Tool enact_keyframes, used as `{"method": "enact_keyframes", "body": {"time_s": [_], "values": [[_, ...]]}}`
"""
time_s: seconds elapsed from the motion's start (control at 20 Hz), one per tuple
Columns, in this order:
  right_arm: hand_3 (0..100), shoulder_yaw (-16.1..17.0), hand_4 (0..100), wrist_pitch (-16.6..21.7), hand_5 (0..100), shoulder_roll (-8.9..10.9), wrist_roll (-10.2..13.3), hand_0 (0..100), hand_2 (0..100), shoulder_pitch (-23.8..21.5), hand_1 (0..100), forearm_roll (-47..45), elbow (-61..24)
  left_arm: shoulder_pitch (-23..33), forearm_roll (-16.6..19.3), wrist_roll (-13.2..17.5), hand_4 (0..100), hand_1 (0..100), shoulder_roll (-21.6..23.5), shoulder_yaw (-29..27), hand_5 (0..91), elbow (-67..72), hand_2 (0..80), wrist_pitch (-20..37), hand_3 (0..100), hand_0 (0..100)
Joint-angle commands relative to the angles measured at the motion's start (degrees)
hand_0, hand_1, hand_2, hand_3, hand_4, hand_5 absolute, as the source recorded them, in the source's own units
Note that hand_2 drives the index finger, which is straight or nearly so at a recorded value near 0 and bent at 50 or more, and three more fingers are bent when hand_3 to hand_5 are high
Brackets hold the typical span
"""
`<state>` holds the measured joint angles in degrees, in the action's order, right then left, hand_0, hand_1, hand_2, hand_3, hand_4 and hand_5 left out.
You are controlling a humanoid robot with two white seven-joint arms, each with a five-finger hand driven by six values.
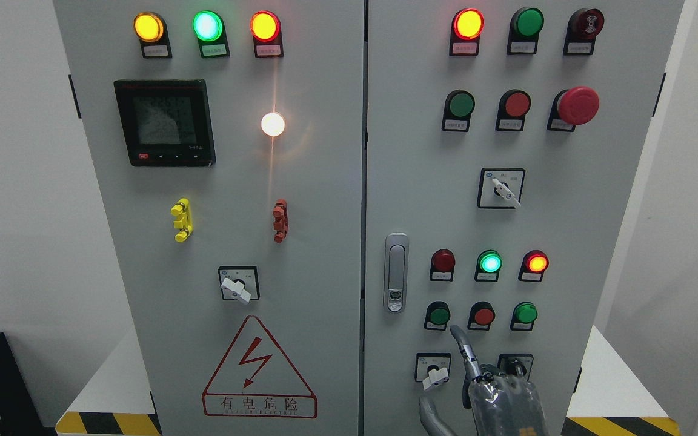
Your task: Press green start button
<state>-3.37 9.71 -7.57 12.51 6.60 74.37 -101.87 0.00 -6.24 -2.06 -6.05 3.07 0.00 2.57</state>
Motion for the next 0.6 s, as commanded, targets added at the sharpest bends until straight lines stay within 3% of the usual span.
{"method": "enact_keyframes", "body": {"time_s": [0.0,0.55], "values": [[89,0.0,86,-0.1,100,-0.08,0.0,38,0,2.2,34,0.2,4.9,-1.3,0.0,0.0,0,56,0.0,0.0,0.0,-1.6,0.0,0.0,0,12],[89,-0.5,86,-0.7,100,-0.16,-0.2,38,0,4.6,34,0.2,8.0,-1.3,0.0,0.0,0,56,0.0,0.0,0.0,-1.6,0.0,0.0,0,12]]}}
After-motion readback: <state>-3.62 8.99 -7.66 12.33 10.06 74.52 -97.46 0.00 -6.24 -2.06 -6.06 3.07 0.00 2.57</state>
